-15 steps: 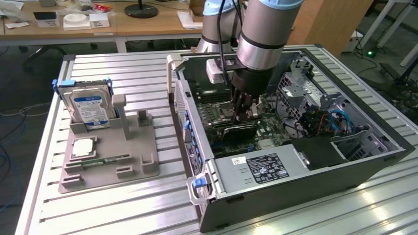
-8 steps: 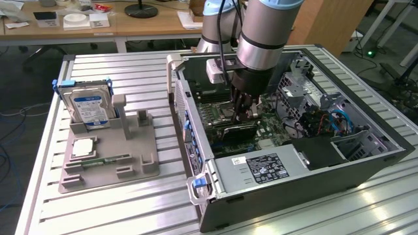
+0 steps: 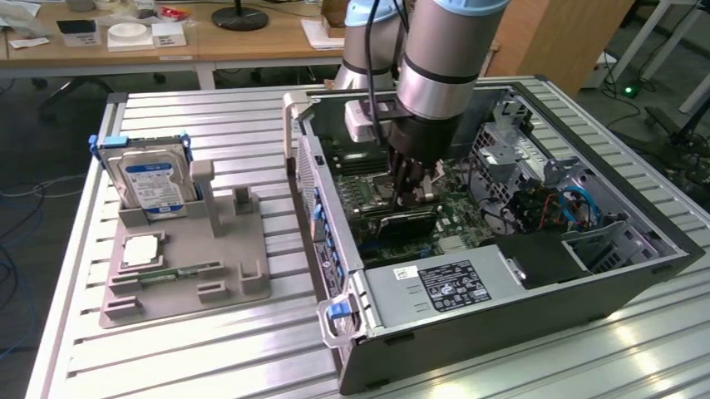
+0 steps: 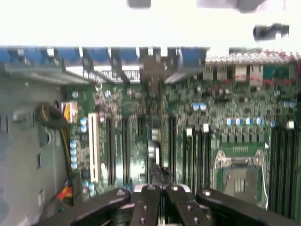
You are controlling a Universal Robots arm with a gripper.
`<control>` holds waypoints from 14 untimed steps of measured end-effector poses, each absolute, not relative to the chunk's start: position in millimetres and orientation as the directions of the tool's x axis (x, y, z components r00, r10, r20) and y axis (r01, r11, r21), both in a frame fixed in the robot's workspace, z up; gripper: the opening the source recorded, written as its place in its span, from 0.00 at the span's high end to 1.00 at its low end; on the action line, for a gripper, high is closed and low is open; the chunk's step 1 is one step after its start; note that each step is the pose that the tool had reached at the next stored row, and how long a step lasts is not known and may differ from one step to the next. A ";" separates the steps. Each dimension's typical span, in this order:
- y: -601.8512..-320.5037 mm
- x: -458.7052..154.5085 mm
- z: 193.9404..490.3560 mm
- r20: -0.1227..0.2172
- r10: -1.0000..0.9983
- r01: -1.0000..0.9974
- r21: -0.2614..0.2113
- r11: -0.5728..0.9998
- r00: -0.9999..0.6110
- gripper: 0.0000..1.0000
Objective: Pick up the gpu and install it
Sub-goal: 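Press down on the gpu until it lock into place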
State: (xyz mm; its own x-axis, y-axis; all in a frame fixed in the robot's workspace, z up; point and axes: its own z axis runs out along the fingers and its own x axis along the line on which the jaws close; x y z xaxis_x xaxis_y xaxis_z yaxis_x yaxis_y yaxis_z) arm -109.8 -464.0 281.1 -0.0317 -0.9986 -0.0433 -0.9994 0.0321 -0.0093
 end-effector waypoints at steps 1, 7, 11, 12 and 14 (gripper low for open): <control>-464.0 -112.9 280.7 -0.043 -0.999 -0.999 -0.009 0.032 -0.032 0.89; -464.0 -119.5 280.2 -0.040 -0.999 -0.999 0.005 0.032 -0.032 0.89; -464.0 -118.5 280.3 -0.039 -0.999 -0.998 0.055 0.032 -0.034 0.89; -464.0 -118.0 280.4 -0.038 -0.999 -0.997 0.072 0.032 -0.035 0.89; -464.0 -116.8 280.4 -0.036 -0.999 -0.994 0.108 0.032 -0.036 0.89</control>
State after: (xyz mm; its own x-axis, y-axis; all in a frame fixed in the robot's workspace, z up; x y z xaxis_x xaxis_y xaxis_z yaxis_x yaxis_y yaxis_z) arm -116.8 -464.0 280.4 -0.0363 -0.9987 -0.0365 -0.9937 0.0322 0.1076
